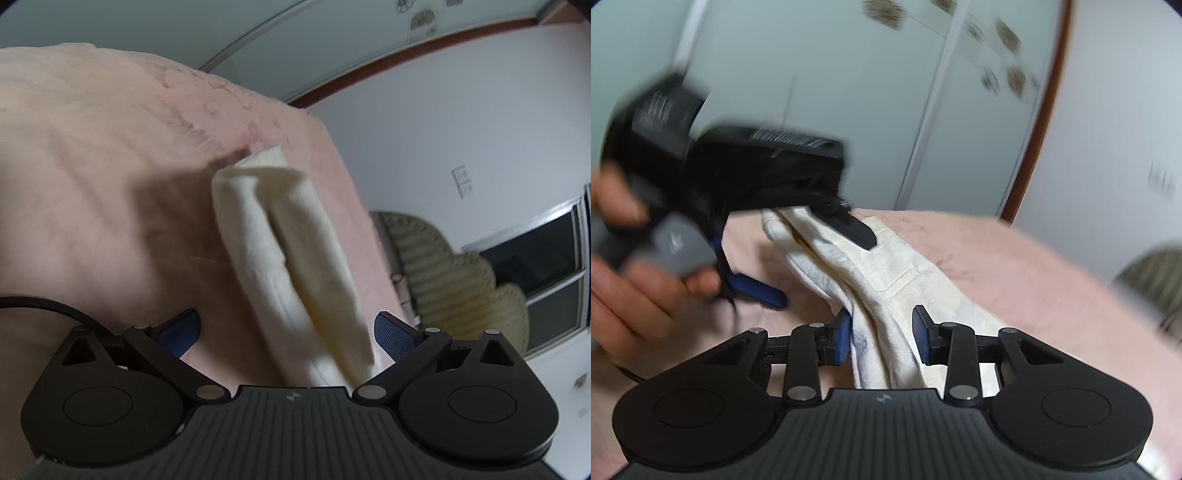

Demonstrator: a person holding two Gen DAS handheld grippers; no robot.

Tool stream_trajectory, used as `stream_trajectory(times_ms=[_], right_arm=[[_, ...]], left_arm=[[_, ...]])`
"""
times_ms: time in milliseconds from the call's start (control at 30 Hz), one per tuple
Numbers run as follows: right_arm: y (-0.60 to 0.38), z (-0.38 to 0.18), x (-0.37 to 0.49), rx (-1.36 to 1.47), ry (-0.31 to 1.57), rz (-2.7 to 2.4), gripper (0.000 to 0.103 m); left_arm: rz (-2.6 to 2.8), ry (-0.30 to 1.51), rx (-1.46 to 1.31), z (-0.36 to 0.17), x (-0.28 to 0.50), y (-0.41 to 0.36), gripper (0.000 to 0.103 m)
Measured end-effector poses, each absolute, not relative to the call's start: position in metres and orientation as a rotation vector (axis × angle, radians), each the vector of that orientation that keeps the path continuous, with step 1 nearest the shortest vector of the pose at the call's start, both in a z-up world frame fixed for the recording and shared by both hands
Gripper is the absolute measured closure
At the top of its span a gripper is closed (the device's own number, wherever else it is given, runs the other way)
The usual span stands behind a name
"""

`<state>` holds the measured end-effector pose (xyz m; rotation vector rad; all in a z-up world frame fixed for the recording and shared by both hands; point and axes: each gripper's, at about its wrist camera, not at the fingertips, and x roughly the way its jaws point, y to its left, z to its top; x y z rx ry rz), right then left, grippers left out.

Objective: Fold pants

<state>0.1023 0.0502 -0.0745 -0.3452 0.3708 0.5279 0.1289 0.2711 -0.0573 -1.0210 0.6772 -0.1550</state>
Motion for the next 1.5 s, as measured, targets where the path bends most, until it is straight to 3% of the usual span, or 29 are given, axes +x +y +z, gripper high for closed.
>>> stream_trajectory(times_ms=[67, 200, 367, 433, 467, 533, 633, 867, 1100, 1267, 1500], right_arm=[[0.036, -0.066, 0.114, -0.264, 0.485, 0.699, 0.068], [0.009, -0.049, 0.129, -0.114, 0.488, 0.712, 0.069], [0.008, -0.077, 0.168, -0.155, 0.620, 0.508, 0.068], [0.016, -0.098, 0.175, -0.213, 0.659, 0.503, 0.068], [0.017, -0.100, 0.172, -0.229, 0.628, 0.497, 0.067], [0.021, -0.097, 0.172, -0.253, 0.633, 0.495, 0.067], [0.008, -0.089, 0.180, -0.166, 0.634, 0.520, 0.066], [-0.006, -0.077, 0.181, -0.128, 0.556, 0.493, 0.066], [-0.042, -0.045, 0.156, -0.118, 0.389, 0.533, 0.047], [-0.079, -0.034, 0.125, -0.259, 0.311, 0.483, 0.047], [-0.151, -0.045, 0.084, -0.280, 0.337, 0.358, 0.047]], left_arm=[[-0.156, 0.676, -1.019, -0.058, 0.142, 0.271, 0.003], [-0.153, 0.668, -0.943, -0.055, 0.155, 0.263, 0.005], [-0.093, 0.662, -0.767, -0.051, 0.156, 0.245, 0.023], [-0.053, 0.660, -0.686, -0.048, 0.154, 0.239, 0.047], [-0.031, 0.658, -0.653, -0.048, 0.153, 0.237, 0.054], [0.008, 0.654, -0.590, -0.048, 0.153, 0.235, 0.081], [0.009, 0.607, -0.483, -0.037, 0.144, 0.225, 0.093], [-0.086, 0.390, -0.220, 0.018, 0.102, 0.169, 0.094], [-0.241, 0.273, -0.029, 0.044, 0.062, 0.080, 0.093], [-0.345, 0.266, 0.032, 0.041, 0.049, 0.020, 0.093], [-0.500, 0.328, 0.066, 0.022, 0.044, -0.054, 0.092]])
